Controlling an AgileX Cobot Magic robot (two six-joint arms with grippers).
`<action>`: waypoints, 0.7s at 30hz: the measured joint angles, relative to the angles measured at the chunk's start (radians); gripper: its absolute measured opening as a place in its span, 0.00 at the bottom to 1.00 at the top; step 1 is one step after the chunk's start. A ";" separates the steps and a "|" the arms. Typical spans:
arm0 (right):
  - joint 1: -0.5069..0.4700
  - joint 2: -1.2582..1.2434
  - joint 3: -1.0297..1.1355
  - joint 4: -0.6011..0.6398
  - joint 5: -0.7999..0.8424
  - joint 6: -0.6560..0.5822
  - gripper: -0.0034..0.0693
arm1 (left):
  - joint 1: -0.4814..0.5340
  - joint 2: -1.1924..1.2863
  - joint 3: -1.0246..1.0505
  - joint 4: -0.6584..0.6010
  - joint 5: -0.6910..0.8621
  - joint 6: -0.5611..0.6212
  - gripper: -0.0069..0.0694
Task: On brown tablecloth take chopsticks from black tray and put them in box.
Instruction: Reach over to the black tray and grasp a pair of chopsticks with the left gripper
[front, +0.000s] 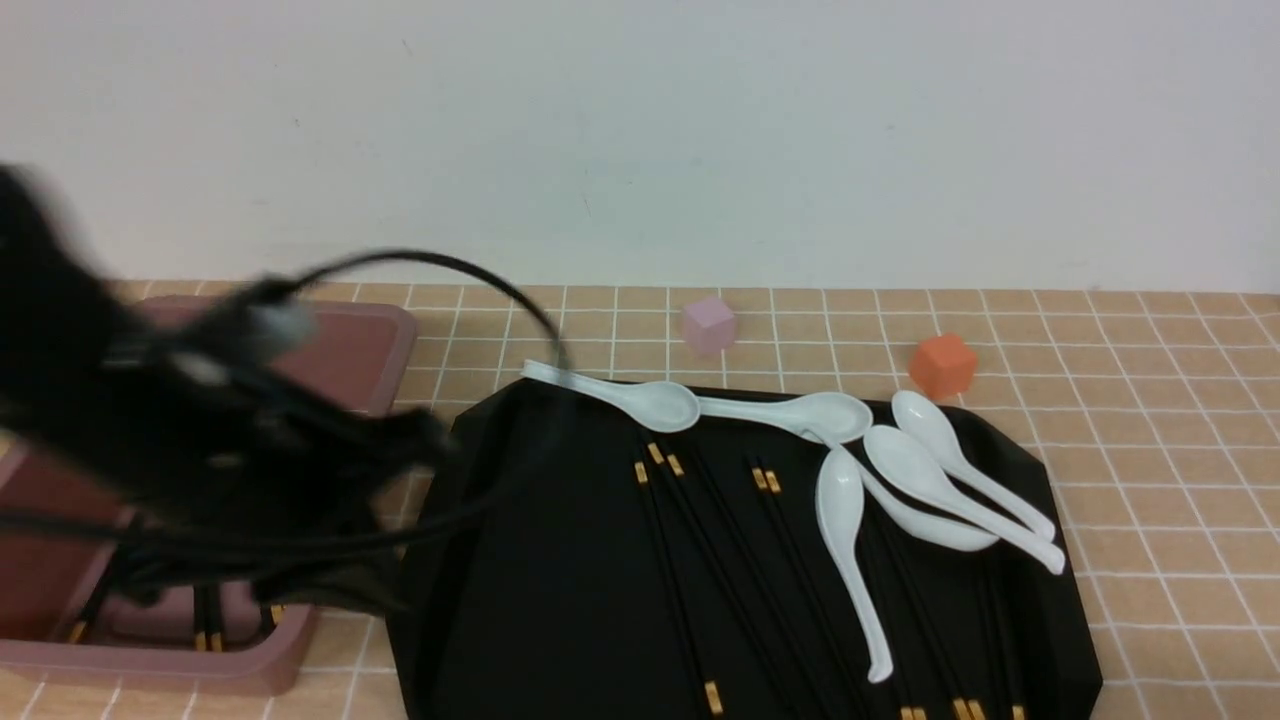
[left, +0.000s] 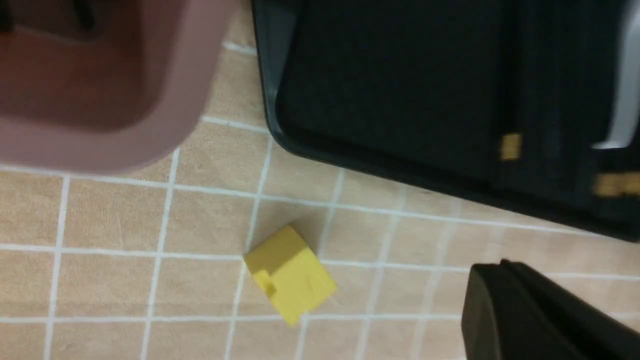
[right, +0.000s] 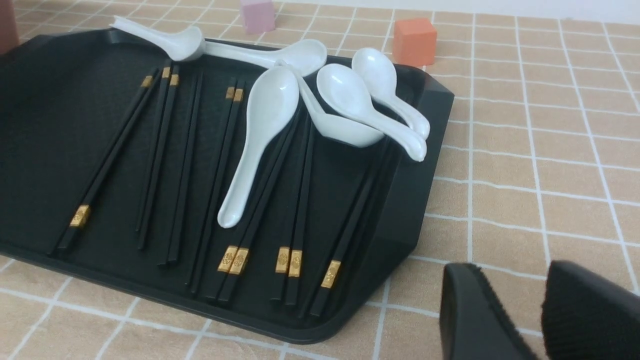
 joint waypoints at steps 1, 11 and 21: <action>0.000 0.000 0.000 0.000 0.000 0.000 0.38 | -0.054 0.083 -0.060 0.065 0.008 -0.070 0.07; 0.000 0.000 0.000 0.000 0.000 0.000 0.38 | -0.358 0.585 -0.522 0.323 0.171 -0.359 0.08; 0.000 0.000 0.000 0.000 0.000 0.000 0.38 | -0.445 0.880 -0.862 0.352 0.204 -0.408 0.37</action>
